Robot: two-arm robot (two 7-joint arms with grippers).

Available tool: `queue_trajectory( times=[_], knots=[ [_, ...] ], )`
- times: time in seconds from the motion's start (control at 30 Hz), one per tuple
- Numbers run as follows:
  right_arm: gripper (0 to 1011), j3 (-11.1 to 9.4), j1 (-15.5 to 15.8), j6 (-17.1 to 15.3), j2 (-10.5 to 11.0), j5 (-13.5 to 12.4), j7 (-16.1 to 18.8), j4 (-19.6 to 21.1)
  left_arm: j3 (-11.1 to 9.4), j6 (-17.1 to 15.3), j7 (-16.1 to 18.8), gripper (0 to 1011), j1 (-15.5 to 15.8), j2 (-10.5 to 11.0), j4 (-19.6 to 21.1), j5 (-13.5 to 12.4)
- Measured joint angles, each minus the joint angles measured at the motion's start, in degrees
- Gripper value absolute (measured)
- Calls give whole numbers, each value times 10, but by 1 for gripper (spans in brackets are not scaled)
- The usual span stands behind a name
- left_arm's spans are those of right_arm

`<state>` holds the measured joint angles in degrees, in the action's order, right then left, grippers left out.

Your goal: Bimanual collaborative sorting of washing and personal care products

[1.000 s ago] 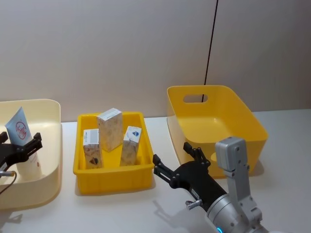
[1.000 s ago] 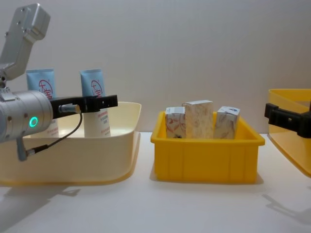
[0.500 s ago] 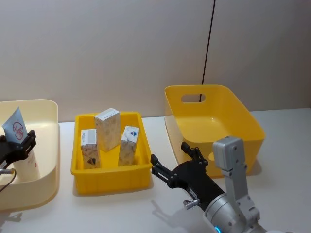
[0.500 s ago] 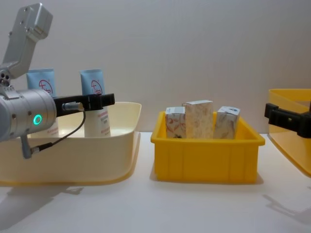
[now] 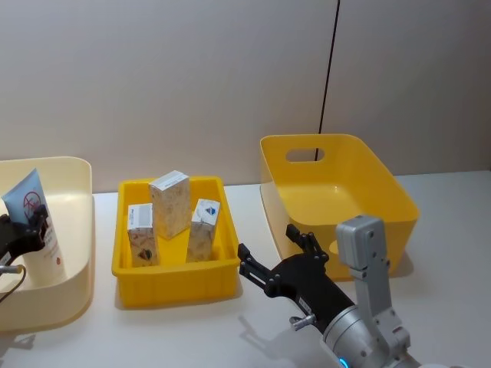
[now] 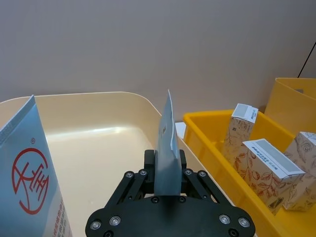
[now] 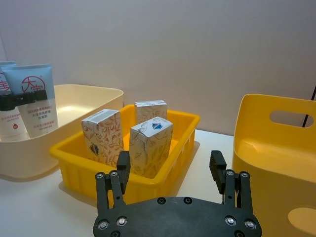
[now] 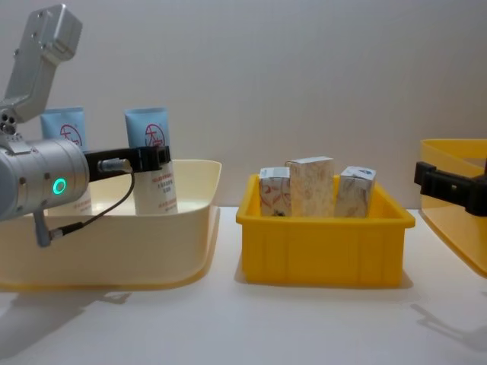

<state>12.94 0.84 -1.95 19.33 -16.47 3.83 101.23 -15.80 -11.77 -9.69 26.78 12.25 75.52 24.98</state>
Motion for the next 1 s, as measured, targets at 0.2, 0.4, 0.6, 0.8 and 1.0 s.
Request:
queue_trajectory(
  times=[0.2, 0.4, 0.6, 0.8, 1.0],
  knots=[
    [1001, 0, 0, 0, 0, 0, 0, 0, 8, 17, -13, 226, -3, -1, 2, 8],
    [1001, 0, 0, 0, 0, 0, 0, 0, 19, 44, -44, 227, -7, 1, 8, 26],
    [1001, 0, 0, 0, 0, 0, 0, 0, 29, 68, -87, 227, -9, 7, 18, 52],
    [1001, 0, 0, 0, 0, 0, 0, 0, 35, 83, -129, 227, -11, 14, 28, 77],
    [1001, 0, 0, 0, 0, 0, 0, 0, 36, 92, -178, 227, -13, 22, 38, 104]
  ],
)
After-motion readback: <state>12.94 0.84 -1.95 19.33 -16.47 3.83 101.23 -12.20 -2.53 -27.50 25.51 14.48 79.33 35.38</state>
